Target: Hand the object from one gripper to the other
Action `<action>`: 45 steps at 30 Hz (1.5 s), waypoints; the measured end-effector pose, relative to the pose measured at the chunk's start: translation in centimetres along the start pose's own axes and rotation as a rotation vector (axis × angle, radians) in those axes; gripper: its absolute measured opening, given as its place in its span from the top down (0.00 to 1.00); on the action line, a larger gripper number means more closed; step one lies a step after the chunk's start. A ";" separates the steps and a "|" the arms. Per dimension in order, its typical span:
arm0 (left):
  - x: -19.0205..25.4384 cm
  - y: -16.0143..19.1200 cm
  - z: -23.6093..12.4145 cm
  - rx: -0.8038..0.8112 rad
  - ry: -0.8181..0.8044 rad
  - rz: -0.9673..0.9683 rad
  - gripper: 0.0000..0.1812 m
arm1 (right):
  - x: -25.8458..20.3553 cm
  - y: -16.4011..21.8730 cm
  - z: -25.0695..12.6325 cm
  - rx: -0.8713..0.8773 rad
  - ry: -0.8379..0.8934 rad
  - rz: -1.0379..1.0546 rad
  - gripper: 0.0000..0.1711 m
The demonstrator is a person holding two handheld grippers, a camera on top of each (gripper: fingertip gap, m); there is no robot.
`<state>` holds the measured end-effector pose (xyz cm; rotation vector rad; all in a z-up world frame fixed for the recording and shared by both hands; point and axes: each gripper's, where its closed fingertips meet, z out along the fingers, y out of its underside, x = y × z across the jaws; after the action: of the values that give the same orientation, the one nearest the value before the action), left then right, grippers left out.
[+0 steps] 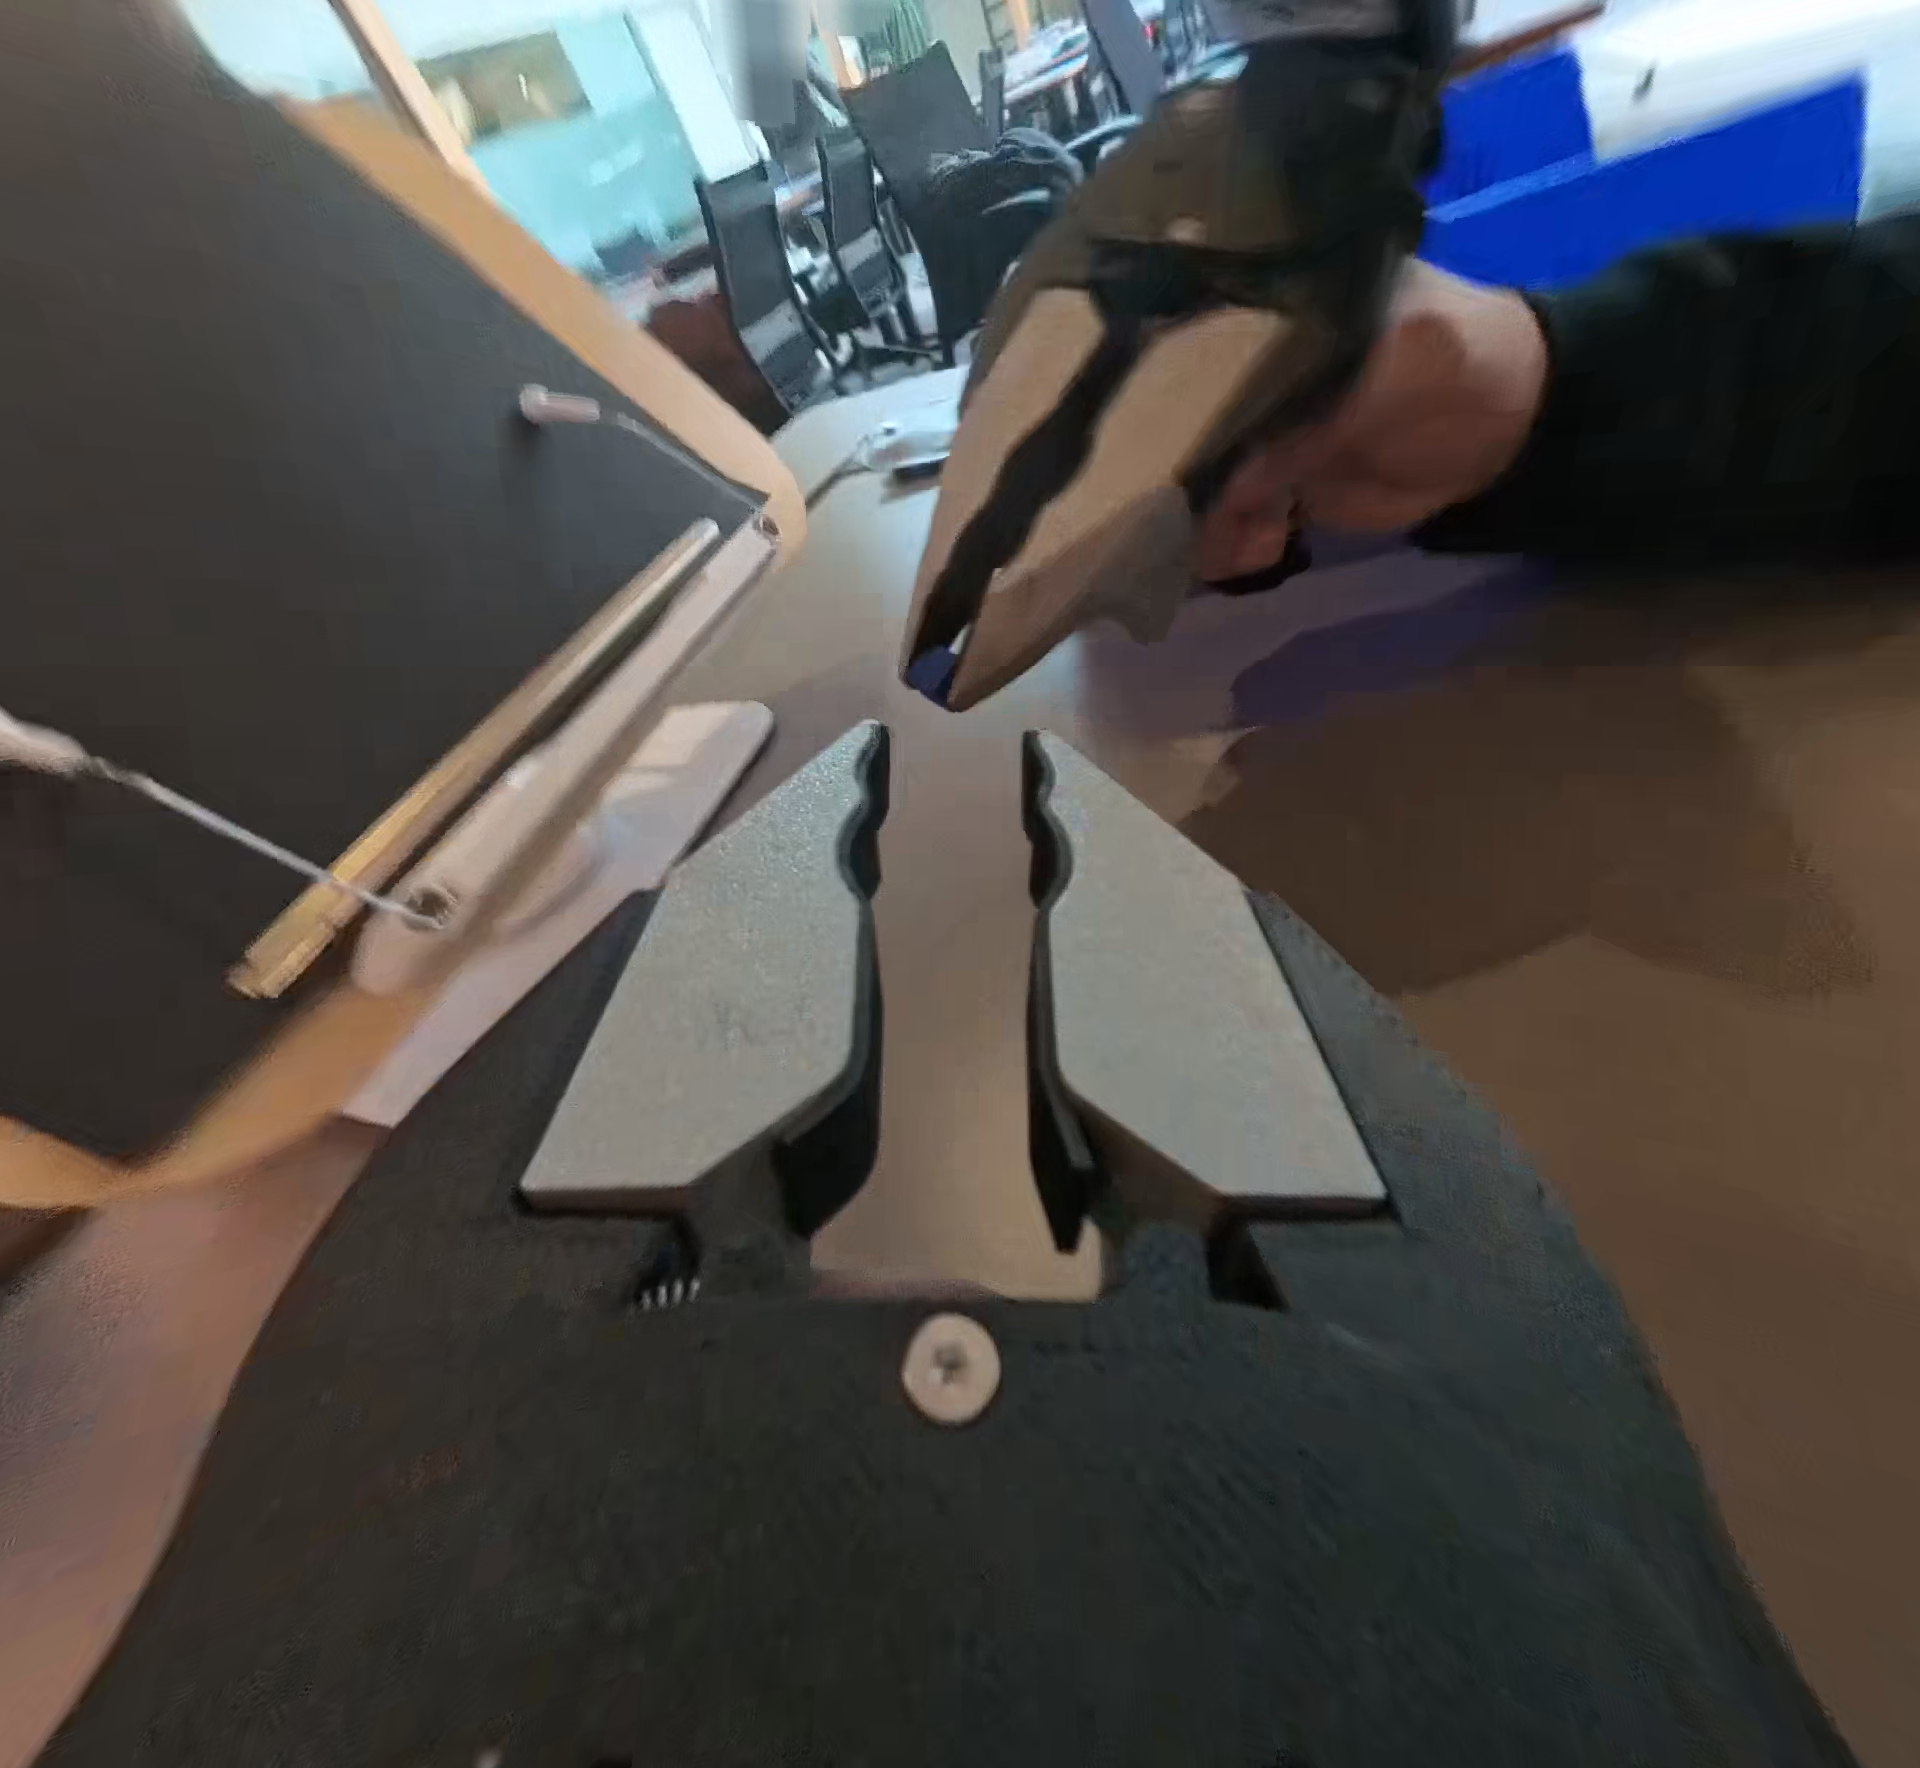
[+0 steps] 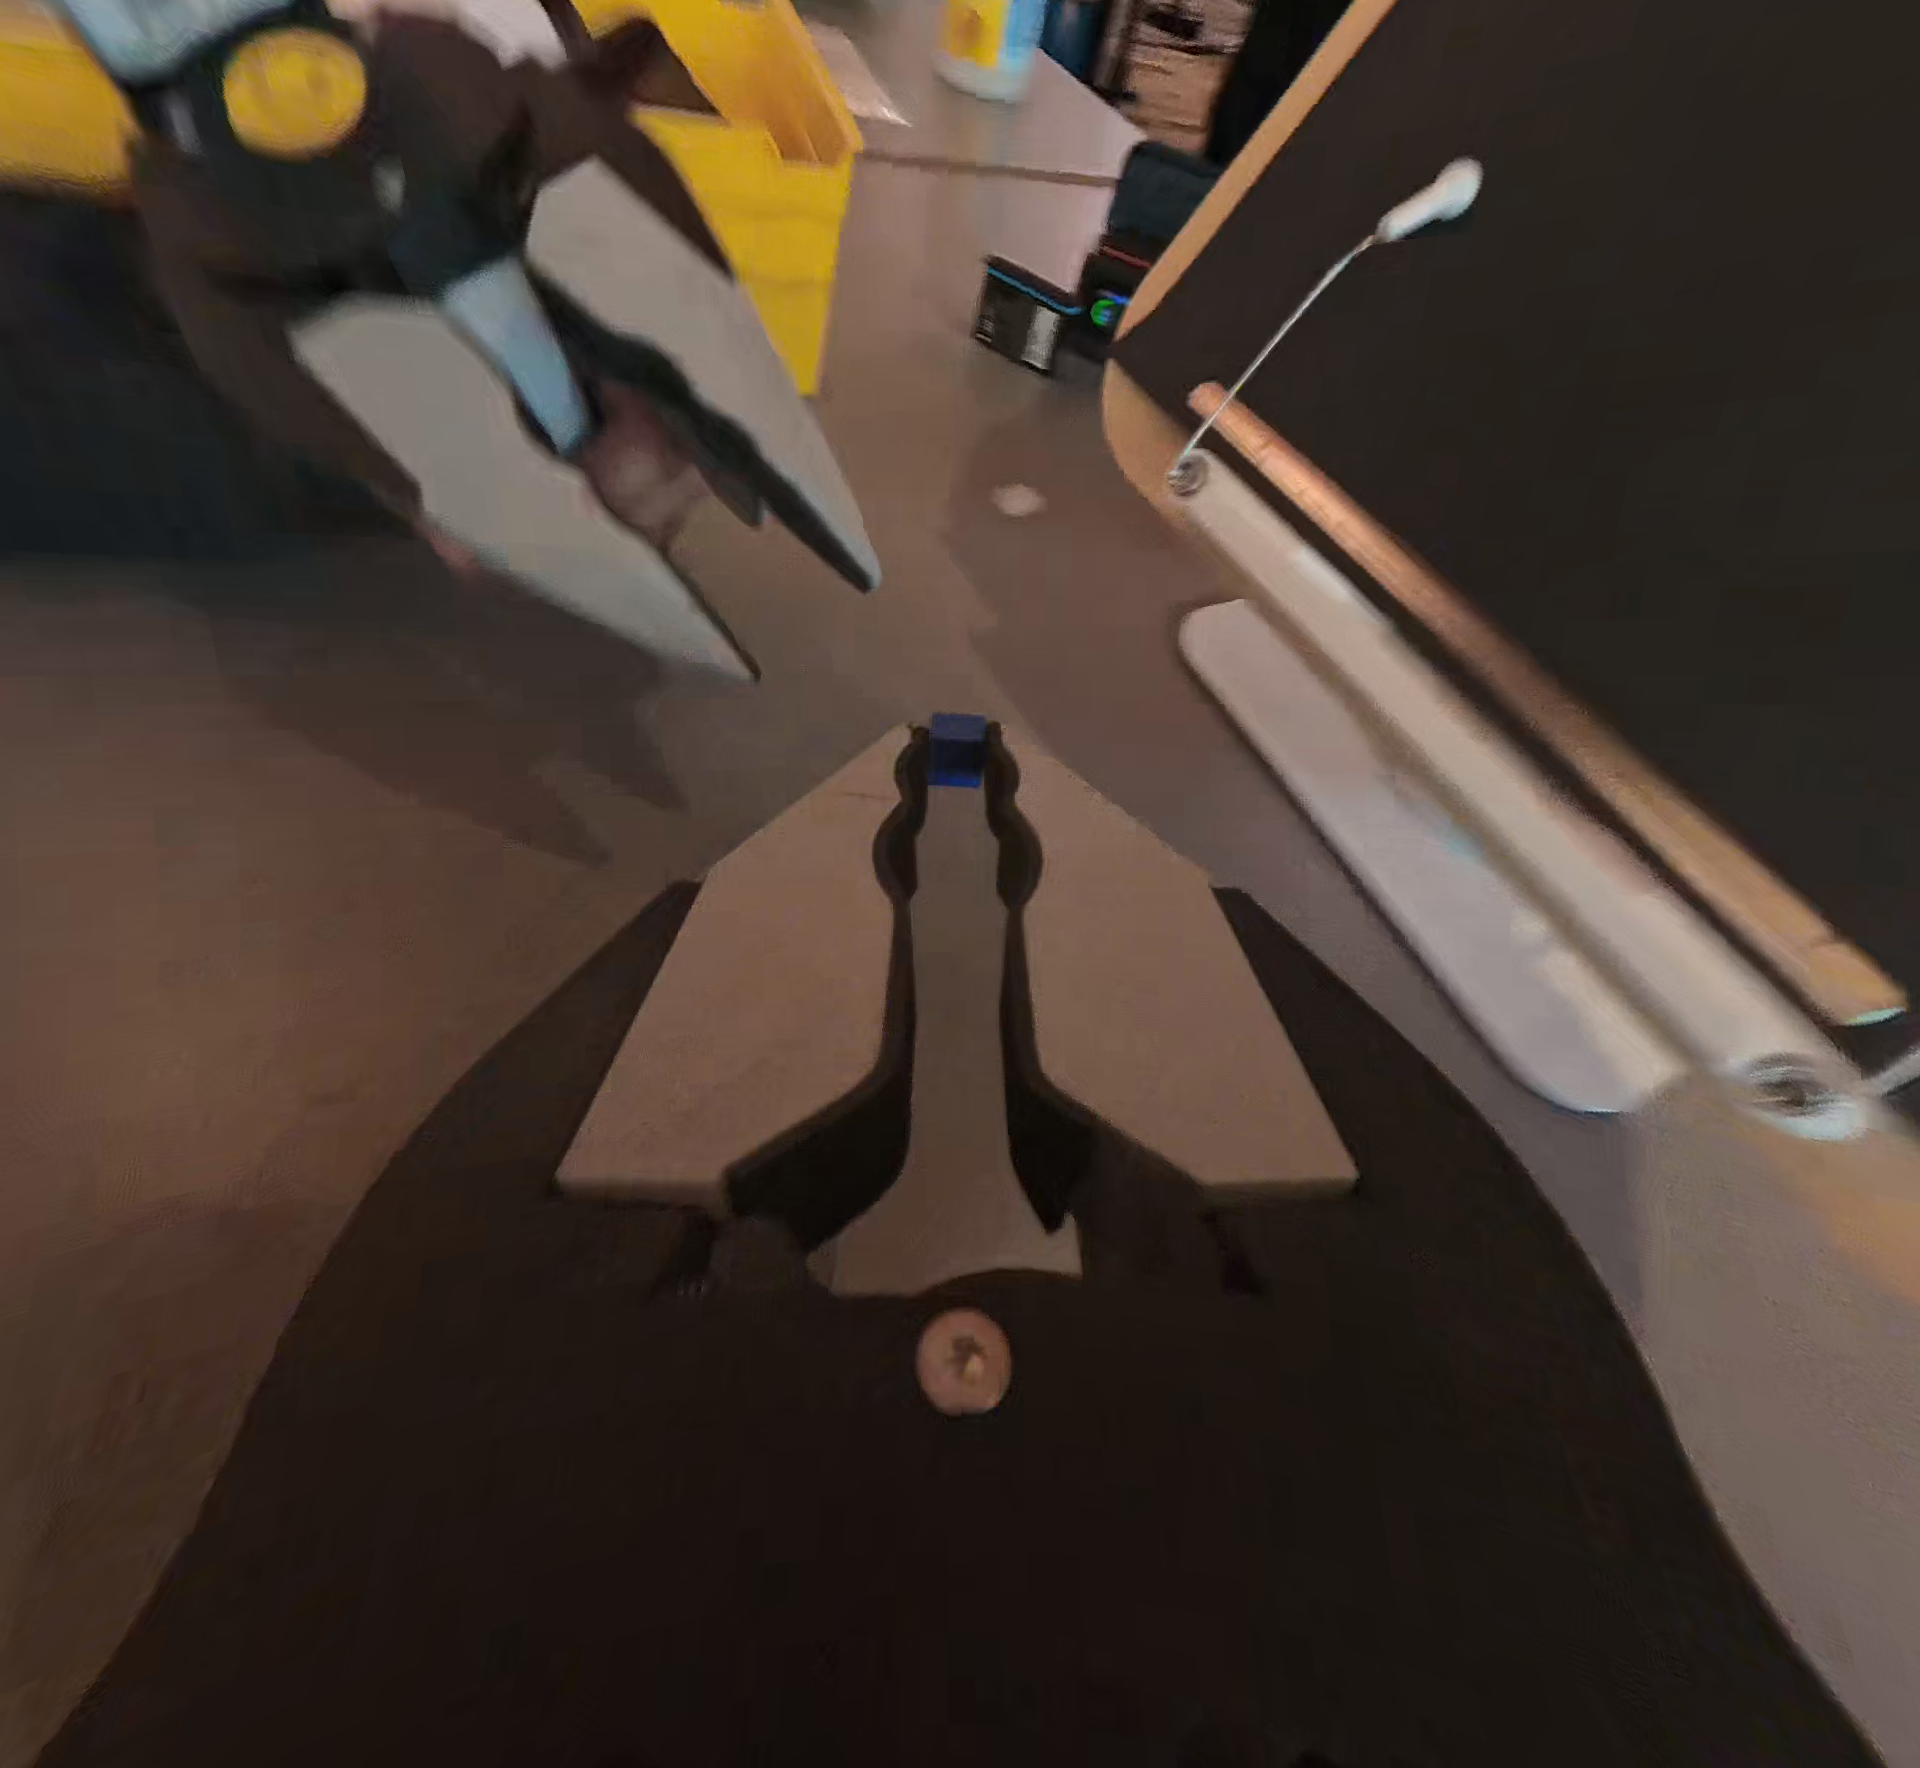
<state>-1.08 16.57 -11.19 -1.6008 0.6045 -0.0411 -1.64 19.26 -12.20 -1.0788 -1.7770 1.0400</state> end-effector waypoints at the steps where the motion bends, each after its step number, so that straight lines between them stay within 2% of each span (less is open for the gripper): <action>1: -0.4 0.1 0.1 -0.004 0.006 -0.099 0.87 | 0.0 0.0 0.0 -0.023 0.053 -0.107 0.96; 6: -0.2 1.0 0.6 -0.042 0.101 -0.441 0.84 | -1.3 0.7 1.1 -0.130 0.196 -0.482 0.96; 14: -0.1 1.0 1.1 -0.017 0.151 -0.681 0.85 | -1.8 0.1 1.1 -0.150 0.255 -0.641 0.96; 19: 0.6 1.4 1.5 -0.025 0.202 -0.740 0.85 | -2.3 0.1 1.3 -0.186 0.282 -0.731 0.96; 22: 1.0 1.5 1.4 -0.043 0.227 -0.721 0.92 | -2.6 0.2 1.7 -0.190 0.273 -0.723 0.96; 23: 0.9 1.9 1.4 -0.067 0.212 -0.705 0.95 | -2.6 0.3 1.7 -0.189 0.267 -0.722 0.95; 27: -0.4 2.2 1.1 -0.083 0.121 -0.526 0.95 | -2.5 0.3 1.7 -0.160 0.221 -0.586 0.93; 32: -2.5 2.0 0.1 -0.136 -0.115 -0.009 0.95 | -2.1 -0.3 1.1 -0.064 0.068 -0.223 0.92; 36: -1.2 0.7 0.1 -0.099 -0.152 0.345 0.95 | -2.5 -0.6 1.1 -0.001 -0.090 0.068 0.88; 40: -0.4 0.9 0.2 -0.150 -0.160 0.514 0.95 | -2.9 -2.2 0.3 0.126 -0.258 0.314 0.89; 45: 0.0 0.9 0.6 -0.205 -0.195 0.625 0.95 | -3.1 -1.6 0.8 0.110 -0.331 0.445 0.87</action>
<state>-1.20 17.11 -12.13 -1.5232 0.9518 0.6506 -1.79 15.75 -11.63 -1.3262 -1.7411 1.6474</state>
